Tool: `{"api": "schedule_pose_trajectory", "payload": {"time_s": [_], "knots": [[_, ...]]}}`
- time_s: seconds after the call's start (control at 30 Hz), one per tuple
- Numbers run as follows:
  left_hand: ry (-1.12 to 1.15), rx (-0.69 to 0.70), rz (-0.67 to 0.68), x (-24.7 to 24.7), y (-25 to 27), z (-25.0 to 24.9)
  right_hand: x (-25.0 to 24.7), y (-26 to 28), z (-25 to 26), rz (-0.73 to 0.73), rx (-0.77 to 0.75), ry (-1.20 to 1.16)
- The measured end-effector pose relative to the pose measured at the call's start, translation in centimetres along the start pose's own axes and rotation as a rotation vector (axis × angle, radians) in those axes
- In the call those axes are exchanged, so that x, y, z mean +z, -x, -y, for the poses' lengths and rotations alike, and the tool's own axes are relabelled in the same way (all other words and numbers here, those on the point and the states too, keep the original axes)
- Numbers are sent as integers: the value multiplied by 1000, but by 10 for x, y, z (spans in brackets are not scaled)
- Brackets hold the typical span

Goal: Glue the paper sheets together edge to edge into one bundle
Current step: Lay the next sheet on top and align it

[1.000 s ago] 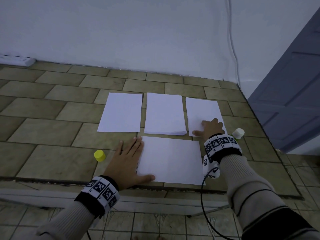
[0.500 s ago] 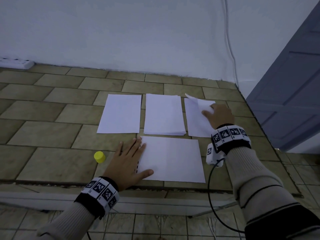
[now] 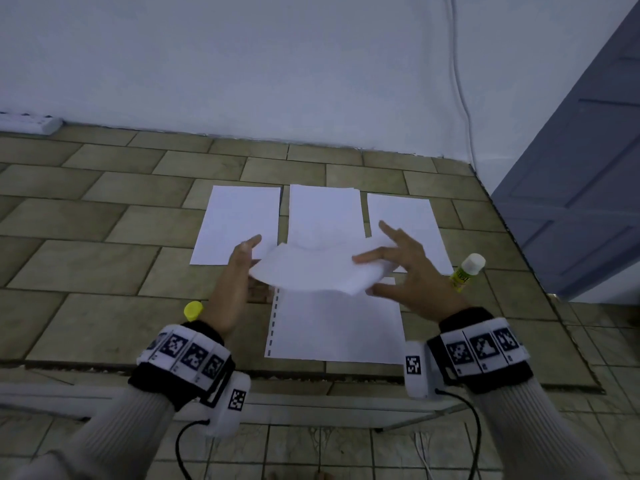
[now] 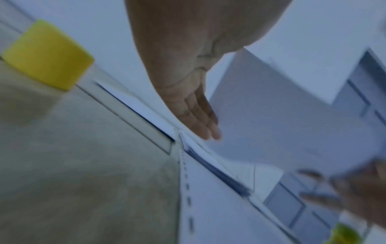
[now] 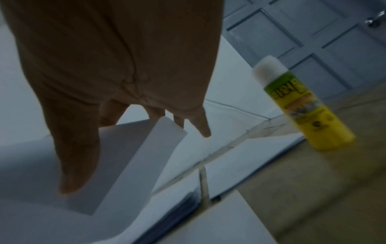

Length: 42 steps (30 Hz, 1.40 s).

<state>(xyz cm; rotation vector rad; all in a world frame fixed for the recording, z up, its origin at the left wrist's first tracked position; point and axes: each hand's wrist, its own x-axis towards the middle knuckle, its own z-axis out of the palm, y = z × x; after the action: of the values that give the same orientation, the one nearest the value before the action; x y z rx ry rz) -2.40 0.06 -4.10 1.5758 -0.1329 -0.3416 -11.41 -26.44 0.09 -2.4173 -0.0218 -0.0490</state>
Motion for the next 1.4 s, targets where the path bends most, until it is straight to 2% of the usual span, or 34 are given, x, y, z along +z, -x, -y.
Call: {"api": "schedule_pose_trajectory", "payload": {"time_s": [0.07, 0.13, 0.27, 0.43, 0.57, 0.8, 1.03, 1.4], "knots": [[35, -133, 42, 3, 0, -11, 8, 9, -6, 35, 7, -21], [-46, -179, 122, 1, 0, -10, 13, 16, -13, 45, 18, -25], [-190, -135, 265, -8, 6, 2, 17, 26, -24, 40, 57, -65], [-186, -58, 252, -8, 9, 2, 10, 29, -31, 58, 146, -244], [-187, -52, 254, -11, 7, 3, 3, 27, -37, -15, 163, -392], [-319, -60, 311, -8, 11, 0, 9, 33, -45, -75, 240, -180], [-679, 89, 269, -3, 15, 9, 25, 42, -38, -39, 289, -18], [-836, 97, 290, -7, 11, 25, 34, 47, -45, -47, 342, 15]]}}
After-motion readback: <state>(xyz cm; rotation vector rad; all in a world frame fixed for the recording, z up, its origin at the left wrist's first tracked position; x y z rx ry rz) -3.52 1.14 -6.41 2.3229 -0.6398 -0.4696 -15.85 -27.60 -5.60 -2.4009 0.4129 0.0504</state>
